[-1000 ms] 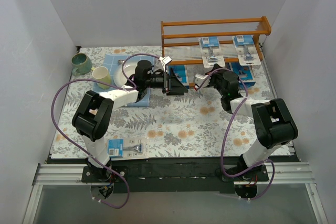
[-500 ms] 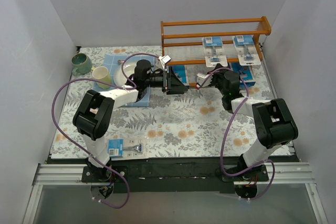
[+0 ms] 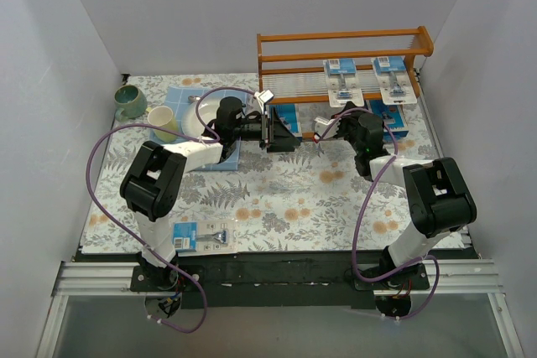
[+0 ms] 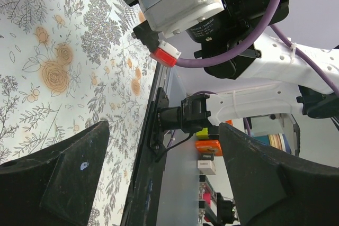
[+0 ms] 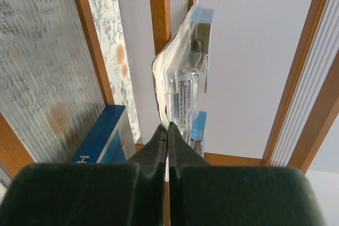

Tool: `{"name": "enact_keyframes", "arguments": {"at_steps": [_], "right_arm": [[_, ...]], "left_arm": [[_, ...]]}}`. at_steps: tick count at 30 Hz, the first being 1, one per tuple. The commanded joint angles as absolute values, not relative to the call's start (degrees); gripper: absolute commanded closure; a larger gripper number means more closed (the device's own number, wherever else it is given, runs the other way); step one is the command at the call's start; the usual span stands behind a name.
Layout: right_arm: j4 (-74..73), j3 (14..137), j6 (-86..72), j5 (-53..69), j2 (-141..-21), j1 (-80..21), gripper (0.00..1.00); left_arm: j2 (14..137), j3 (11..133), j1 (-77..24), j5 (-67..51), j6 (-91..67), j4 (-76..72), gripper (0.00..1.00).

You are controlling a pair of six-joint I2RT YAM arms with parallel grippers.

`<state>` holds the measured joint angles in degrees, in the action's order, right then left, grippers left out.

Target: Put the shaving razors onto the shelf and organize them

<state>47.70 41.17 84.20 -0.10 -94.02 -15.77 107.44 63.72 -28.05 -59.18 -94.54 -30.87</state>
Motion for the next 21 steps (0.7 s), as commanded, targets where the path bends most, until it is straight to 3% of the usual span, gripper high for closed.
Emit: {"name": "enact_keyframes", "arguments": {"at_steps": [1, 20, 21], "right_arm": [[47.3, 43.2, 83.6, -0.7, -93.6, -16.0, 0.99], [46.2, 44.4, 83.1, -1.2, -93.9, -17.8, 0.99], [46.2, 44.2, 83.1, -1.6, -93.3, -17.8, 0.94]], "left_arm": [[106.5, 65.2, -27.7, -59.7, -94.6, -32.2, 0.17], [105.9, 64.2, -27.0, -59.6, -95.1, -32.8, 0.17], [105.7, 64.0, -26.7, -59.6, -95.0, -32.5, 0.17]]}}
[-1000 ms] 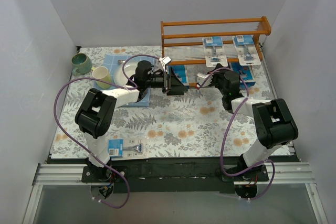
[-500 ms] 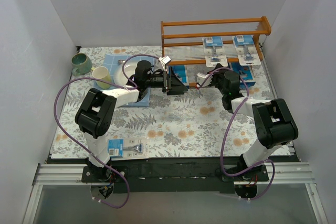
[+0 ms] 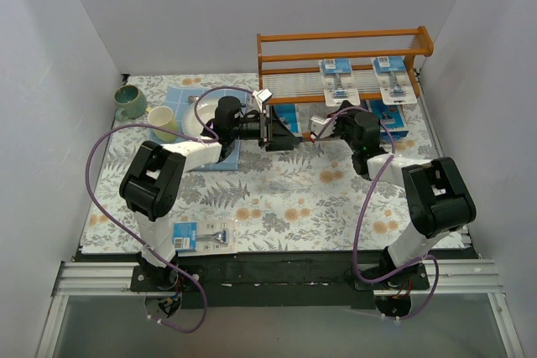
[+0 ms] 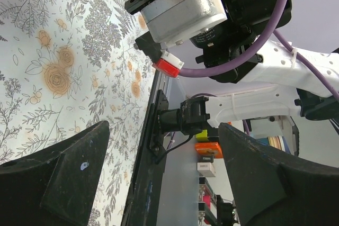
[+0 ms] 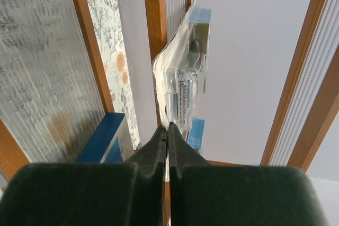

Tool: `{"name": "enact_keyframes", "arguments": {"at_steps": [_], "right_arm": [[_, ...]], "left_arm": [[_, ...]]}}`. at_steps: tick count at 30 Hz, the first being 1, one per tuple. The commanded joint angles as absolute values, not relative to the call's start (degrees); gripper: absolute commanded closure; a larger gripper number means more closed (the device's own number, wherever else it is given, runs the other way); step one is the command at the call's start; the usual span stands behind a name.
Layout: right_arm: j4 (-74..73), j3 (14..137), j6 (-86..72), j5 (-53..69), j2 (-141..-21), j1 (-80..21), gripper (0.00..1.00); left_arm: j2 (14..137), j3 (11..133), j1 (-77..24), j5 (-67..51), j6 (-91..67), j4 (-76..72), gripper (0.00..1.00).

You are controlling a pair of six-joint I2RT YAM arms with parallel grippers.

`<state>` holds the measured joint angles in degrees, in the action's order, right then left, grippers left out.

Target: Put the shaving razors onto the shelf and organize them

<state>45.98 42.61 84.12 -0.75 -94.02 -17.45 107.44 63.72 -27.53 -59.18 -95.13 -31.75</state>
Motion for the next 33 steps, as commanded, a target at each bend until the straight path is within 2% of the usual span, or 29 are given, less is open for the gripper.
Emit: {"name": "enact_keyframes", "arguments": {"at_steps": [1, 2, 5, 7, 10, 12, 13, 14, 16, 17, 19, 21, 23, 26, 28, 30, 33], "right_arm": [[46.3, 43.9, 83.2, -1.8, -92.8, -17.8, 0.79], [46.2, 43.1, 83.0, -2.4, -92.2, -17.8, 0.74], [45.0, 40.7, 83.2, -3.2, -88.3, -17.9, 0.36], [43.5, 37.2, 83.8, -4.5, -84.3, -18.6, 0.19], [41.0, 31.7, 84.3, -10.1, -78.6, -21.3, 0.12], [35.9, 29.5, 82.5, -12.1, -72.7, -23.5, 0.09], [32.7, 28.7, 80.3, -12.2, -70.5, -24.3, 0.06], [24.5, 29.0, 77.4, -12.1, -68.5, -24.9, 0.04], [14.6, 33.5, 63.8, -10.6, -63.6, -26.8, 0.01], [2.9, 35.9, 59.3, -7.0, -62.2, -27.2, 0.01], [-6.4, 39.7, 45.5, -2.4, -61.7, -27.3, 0.01], [-15.2, 43.2, 41.0, 7.8, -61.1, -27.3, 0.01], [-16.5, 42.9, 38.1, 13.5, -59.9, -27.5, 0.02], [-16.6, 42.5, 37.2, 15.6, -60.5, -28.4, 0.01], [-14.9, 42.5, 36.6, 14.4, -61.2, -29.2, 0.01], [-13.9, 43.0, 35.6, 12.1, -62.3, -29.2, 0.01], [-13.3, 43.2, 35.7, 11.0, -62.7, -29.2, 0.01]], "left_arm": [[105.4, 64.1, -26.5, -59.8, -94.9, -32.3, 0.17], [104.7, 64.0, -26.4, -60.0, -94.1, -31.7, 0.17], [102.9, 63.9, -25.0, -60.6, -91.0, -26.5, 0.17], [101.9, 64.2, -23.5, -62.3, -87.6, -20.2, 0.17], [99.1, 63.4, -21.2, -63.8, -81.1, -11.4, 0.18], [97.0, 62.8, -19.8, -63.7, -76.1, -2.6, 0.18], [94.6, 62.9, -19.5, -62.5, -68.0, 1.6, 0.18], [93.4, 63.5, -19.4, -61.3, -63.6, 5.8, 0.18], [90.9, 65.3, -19.2, -55.5, -45.8, 22.4, 0.18], [90.3, 66.3, -19.1, -53.3, -38.6, 28.0, 0.18], [88.4, 66.1, -18.7, -44.5, -20.9, 42.2, 0.19], [86.0, 62.7, -17.9, -39.2, -10.2, 51.4, 0.19], [80.5, 58.6, -16.7, -33.0, 4.6, 54.9, 0.19], [72.5, 50.9, -15.9, -27.4, 13.0, 54.2, 0.19], [69.3, 47.4, -15.8, -28.9, 16.3, 54.2, 0.21], [65.9, 45.4, -15.8, -32.2, 20.8, 56.2, 0.26], [63.6, 40.8, -16.5, -30.9, 25.3, 57.0, 0.35]]}}
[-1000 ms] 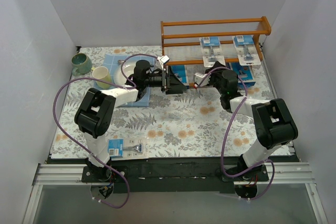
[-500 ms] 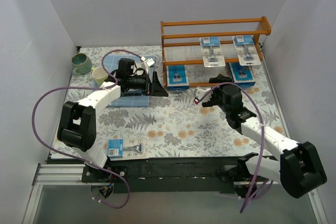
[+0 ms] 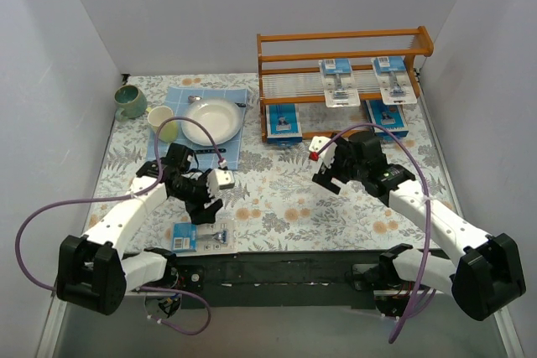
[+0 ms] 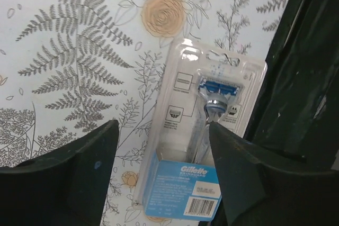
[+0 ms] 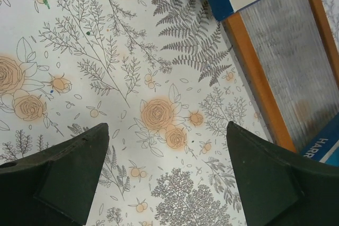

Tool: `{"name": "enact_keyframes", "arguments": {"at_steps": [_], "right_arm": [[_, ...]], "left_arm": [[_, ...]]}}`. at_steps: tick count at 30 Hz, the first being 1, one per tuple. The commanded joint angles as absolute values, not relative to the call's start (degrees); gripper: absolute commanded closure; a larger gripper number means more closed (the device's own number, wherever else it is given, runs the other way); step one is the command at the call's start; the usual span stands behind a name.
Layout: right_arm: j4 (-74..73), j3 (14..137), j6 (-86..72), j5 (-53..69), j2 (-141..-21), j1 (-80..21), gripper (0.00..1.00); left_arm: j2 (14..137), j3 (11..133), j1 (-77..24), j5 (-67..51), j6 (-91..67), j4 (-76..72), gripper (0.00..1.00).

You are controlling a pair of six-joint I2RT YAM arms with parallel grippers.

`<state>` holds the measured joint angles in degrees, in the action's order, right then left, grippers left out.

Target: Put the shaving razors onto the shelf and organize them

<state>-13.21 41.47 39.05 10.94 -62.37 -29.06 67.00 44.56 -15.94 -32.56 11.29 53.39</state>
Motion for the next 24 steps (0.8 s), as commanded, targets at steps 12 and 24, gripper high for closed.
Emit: {"name": "enact_keyframes", "arguments": {"at_steps": [12, 24], "right_arm": [[-12.2, 39.5, 37.2, 7.6, -58.1, -29.2, 0.01], [-10.7, 36.4, 39.3, 4.6, -56.1, -29.2, 0.02]], "left_arm": [[64.2, 31.6, -19.0, -25.1, 31.6, 50.3, 0.46], [65.8, 27.3, -28.6, -25.5, 58.3, 34.8, 1.0]]}}
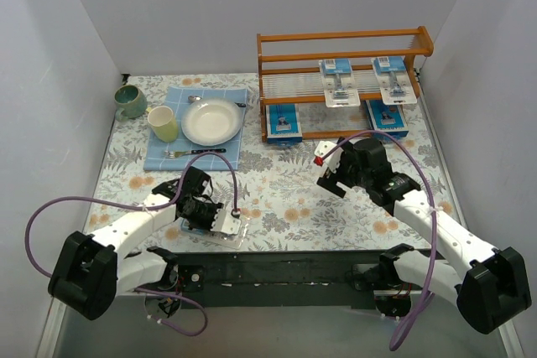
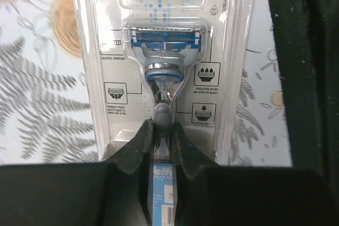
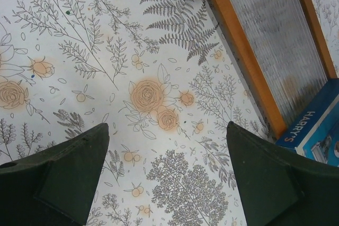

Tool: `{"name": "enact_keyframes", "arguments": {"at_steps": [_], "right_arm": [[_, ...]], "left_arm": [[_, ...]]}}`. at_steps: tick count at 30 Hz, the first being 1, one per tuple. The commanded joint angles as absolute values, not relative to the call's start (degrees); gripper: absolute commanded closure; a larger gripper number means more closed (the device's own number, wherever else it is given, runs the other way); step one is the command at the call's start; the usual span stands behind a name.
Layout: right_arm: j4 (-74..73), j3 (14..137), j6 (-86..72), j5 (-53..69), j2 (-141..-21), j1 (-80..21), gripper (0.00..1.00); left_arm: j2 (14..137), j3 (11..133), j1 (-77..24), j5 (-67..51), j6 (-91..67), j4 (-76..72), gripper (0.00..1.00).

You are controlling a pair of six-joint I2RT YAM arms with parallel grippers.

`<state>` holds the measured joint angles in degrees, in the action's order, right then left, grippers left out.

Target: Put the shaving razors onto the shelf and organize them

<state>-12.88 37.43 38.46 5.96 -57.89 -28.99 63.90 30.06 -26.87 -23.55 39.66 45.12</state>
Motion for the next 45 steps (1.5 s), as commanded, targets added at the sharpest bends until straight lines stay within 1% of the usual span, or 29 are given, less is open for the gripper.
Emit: {"name": "enact_keyframes", "arguments": {"at_steps": [1, 5, 6, 8, 9, 10, 12, 13, 15, 16, 17, 18, 19, 24, 27, 29, 31, 32, 35, 36, 39, 45], "right_arm": [[-10.7, 36.2, 39.3, 4.4, -55.8, -29.2, 0.01], [-9.8, 35.6, 37.1, 3.8, -55.5, -29.0, 0.01], [-9.6, 35.7, 35.2, 3.7, -55.5, -28.7, 0.01], [-8.4, 35.9, 31.4, 3.6, -55.5, -28.0, 0.01], [-8.3, 36.3, 26.2, 3.8, -55.7, -27.5, 0.01], [-8.3, 37.4, 23.4, 6.0, -56.2, -26.3, 0.01], [-8.8, 39.1, 16.7, 11.0, -57.1, -24.7, 0.01], [-9.2, 41.4, 10.2, 17.4, -59.0, -23.0, 0.01], [-10.5, 43.4, 1.8, 24.5, -61.9, -21.5, 0.01], [-10.3, 44.3, -5.5, 34.1, -65.5, -20.0, 0.01], [-9.5, 44.3, -8.4, 38.9, -67.0, -19.5, 0.01], [-4.9, 43.6, -10.8, 42.2, -67.8, -19.5, 0.01], [-3.5, 43.2, -13.0, 43.8, -68.7, -20.2, 0.02], [-0.6, 43.7, -18.7, 47.1, -75.0, -22.4, 0.02], [2.5, 45.4, -19.7, 49.5, -79.6, -25.7, 0.02], [0.2, 46.8, -18.6, 49.4, -82.9, -29.0, 0.04], [-2.9, 49.9, -16.2, 46.8, -85.9, -31.9, 0.05], [-5.5, 50.8, -15.6, 46.3, -86.9, -32.7, 0.06], [-7.9, 52.6, -15.0, 43.7, -89.4, -34.5, 0.15], [-8.3, 52.8, -14.9, 43.2, -90.3, -34.8, 0.21], [-9.3, 53.3, -15.2, 41.7, -91.5, -35.3, 0.26], [-7.4, 52.5, -17.2, 39.8, -93.6, -35.2, 0.28]], "left_arm": [[66.5, 28.7, -29.0, -27.2, 61.4, 34.0, 1.0], [70.5, 33.0, -30.3, -37.1, 80.9, 33.1, 1.0], [72.1, 33.3, -30.8, -40.7, 89.0, 32.4, 1.0], [74.3, 34.6, -32.5, -44.3, 94.9, 29.5, 1.0], [75.2, 35.3, -33.4, -47.3, 96.8, 28.5, 1.0], [77.0, 36.0, -35.6, -48.2, 97.6, 26.6, 1.0], [78.3, 37.5, -37.3, -50.0, 97.4, 24.9, 1.0], [79.8, 37.7, -38.7, -49.7, 97.3, 23.4, 1.0], [80.8, 37.8, -39.5, -49.3, 97.1, 22.5, 1.0], [81.0, 37.6, -39.9, -49.0, 96.6, 21.5, 1.0], [81.3, 37.4, -40.1, -48.6, 95.8, 21.0, 1.0], [81.3, 36.8, -40.3, -48.3, 95.5, 20.7, 1.0], [81.1, 36.6, -40.6, -48.2, 95.1, 20.5, 1.0], [78.8, 34.6, -41.7, -48.3, 92.5, 19.6, 1.0], [78.7, 34.4, -42.7, -46.7, 90.2, 19.0, 1.0], [78.9, 34.1, -43.4, -45.7, 88.5, 17.4, 1.0], [78.9, 33.8, -43.8, -44.5, 86.1, 15.2, 1.0], [78.9, 33.6, -43.9, -44.2, 85.5, 14.6, 1.0], [78.9, 33.4, -44.3, -43.1, 83.8, 13.3, 1.0], [78.9, 33.4, -44.4, -43.0, 83.4, 13.1, 1.0], [78.8, 33.0, -44.5, -42.6, 82.4, 11.5, 1.0], [78.0, 31.8, -45.1, -42.5, 80.1, 8.0, 1.0]]}}
